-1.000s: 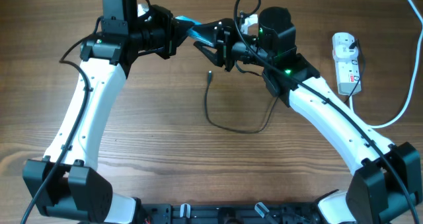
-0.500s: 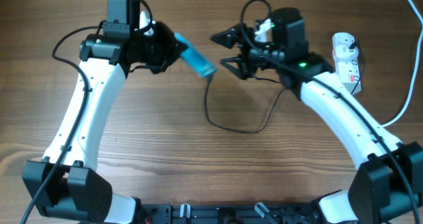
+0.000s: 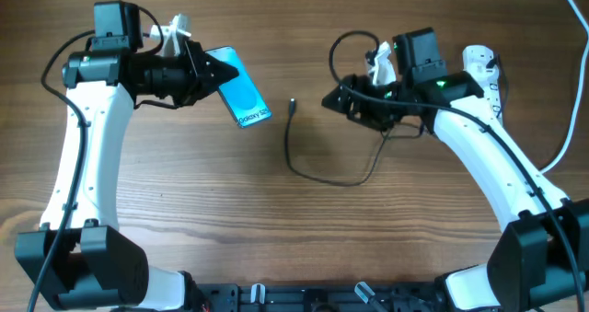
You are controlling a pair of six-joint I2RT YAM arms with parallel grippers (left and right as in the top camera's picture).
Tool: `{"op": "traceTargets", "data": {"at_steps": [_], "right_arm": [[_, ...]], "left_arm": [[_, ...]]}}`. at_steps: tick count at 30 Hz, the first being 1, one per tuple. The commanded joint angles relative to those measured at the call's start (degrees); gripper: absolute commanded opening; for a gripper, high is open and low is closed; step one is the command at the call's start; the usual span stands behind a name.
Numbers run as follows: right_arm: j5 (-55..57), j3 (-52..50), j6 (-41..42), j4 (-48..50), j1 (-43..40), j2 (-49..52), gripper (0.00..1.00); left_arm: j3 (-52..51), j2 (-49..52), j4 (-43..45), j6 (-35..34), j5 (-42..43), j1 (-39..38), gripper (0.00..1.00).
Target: Plug charger to phone and switch on socket
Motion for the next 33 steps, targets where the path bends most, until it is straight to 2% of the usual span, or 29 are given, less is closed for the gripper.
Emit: {"op": "traceTargets", "data": {"at_steps": [1, 3, 5, 7, 9, 15, 19, 24, 33], "right_arm": [[9.0, 4.3, -5.6, -4.3, 3.9, -0.1, 0.73], [14.7, 7.4, -5.6, -7.5, 6.2, -0.1, 0.73], [18.2, 10.5, -5.6, -9.7, 7.9, -0.1, 0.65], [19.7, 13.2, -5.6, -10.5, 8.7, -0.1, 0.6], [22.0, 16.3, -5.1, -10.4, 9.5, 0.2, 0.6], [21.9, 27.1, -4.2, -12.7, 10.1, 8.9, 0.54], [23.3, 31.6, -3.5, -12.9, 12.7, 18.9, 0.5], [25.8, 31.6, 0.7, -10.2, 14.9, 28.6, 0.34], [25.0, 31.5, 1.1, -4.0, 16.4, 37.2, 0.27]], "left_arm": [[0.1, -0.9, 1.4, 3.0, 11.8, 0.4, 0.04], [0.1, -0.9, 4.2, 2.7, 15.8, 0.7, 0.04], [0.1, -0.9, 6.8, 0.4, 19.1, 2.3, 0.04], [0.1, -0.9, 8.3, -4.5, 19.2, 5.5, 0.04], [0.1, -0.9, 8.5, -6.5, 19.3, 9.6, 0.04], [0.1, -0.9, 6.3, -6.5, 19.2, 17.8, 0.04], [0.1, -0.9, 5.6, -6.3, 17.9, 18.7, 0.04], [0.1, -0.9, 4.0, -6.3, 14.0, 18.7, 0.04], [0.1, -0.9, 4.0, -6.3, 13.1, 18.7, 0.04]]}}
